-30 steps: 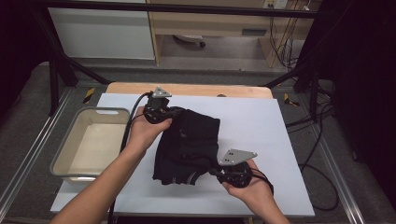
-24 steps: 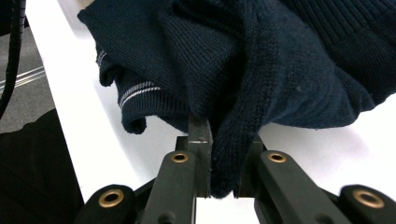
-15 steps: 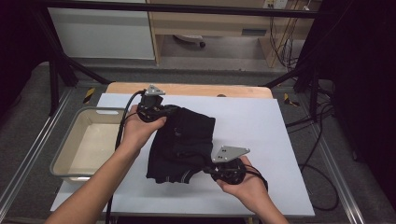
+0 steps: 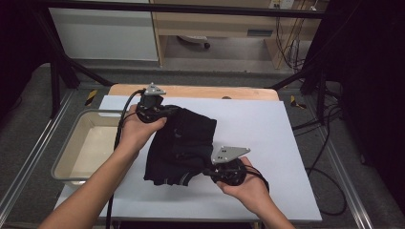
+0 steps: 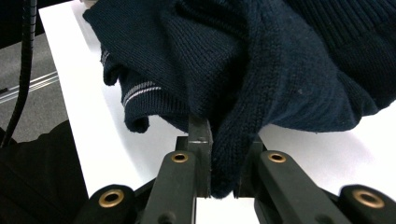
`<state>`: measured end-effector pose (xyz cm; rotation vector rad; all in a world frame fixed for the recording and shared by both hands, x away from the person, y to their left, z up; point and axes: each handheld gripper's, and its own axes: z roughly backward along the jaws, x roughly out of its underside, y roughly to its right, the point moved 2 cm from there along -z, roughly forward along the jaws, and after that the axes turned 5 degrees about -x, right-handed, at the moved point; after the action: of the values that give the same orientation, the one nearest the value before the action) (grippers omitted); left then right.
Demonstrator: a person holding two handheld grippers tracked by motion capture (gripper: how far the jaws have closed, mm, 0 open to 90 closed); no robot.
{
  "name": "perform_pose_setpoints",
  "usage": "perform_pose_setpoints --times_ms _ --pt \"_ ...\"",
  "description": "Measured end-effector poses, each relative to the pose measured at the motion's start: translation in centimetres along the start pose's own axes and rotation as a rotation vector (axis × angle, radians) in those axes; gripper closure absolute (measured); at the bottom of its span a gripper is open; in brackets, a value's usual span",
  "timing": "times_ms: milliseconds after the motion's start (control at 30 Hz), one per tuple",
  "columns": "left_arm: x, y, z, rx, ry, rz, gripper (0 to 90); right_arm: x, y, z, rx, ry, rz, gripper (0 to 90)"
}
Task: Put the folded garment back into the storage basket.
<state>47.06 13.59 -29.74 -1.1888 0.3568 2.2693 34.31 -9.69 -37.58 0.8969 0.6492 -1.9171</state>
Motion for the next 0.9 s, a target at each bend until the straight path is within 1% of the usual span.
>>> perform_pose_setpoints --times_ms 233,400,500,667,900 --pt "-0.1 -0.8 0.9 -0.009 0.001 0.004 79.4 -0.9 -0.1 -0.4 -0.016 0.002 0.003 81.5" --pt "-0.1 -1.6 1.7 -0.022 -0.001 0.002 79.4 -1.7 -0.3 -0.8 -0.028 0.0 0.015 81.5" --pt "-0.1 -2.1 2.1 -0.028 0.001 0.007 79.4 -2.4 -0.4 -1.0 -0.034 0.0 0.026 81.5" --pt "0.0 -3.0 2.8 -0.04 0.002 0.019 79.4 -3.3 -0.7 -1.6 -0.044 0.004 0.032 81.5" --pt "0.1 -4.0 3.9 -0.058 0.004 0.026 79.3 -4.6 -1.0 -2.4 -0.06 0.002 0.047 81.6"
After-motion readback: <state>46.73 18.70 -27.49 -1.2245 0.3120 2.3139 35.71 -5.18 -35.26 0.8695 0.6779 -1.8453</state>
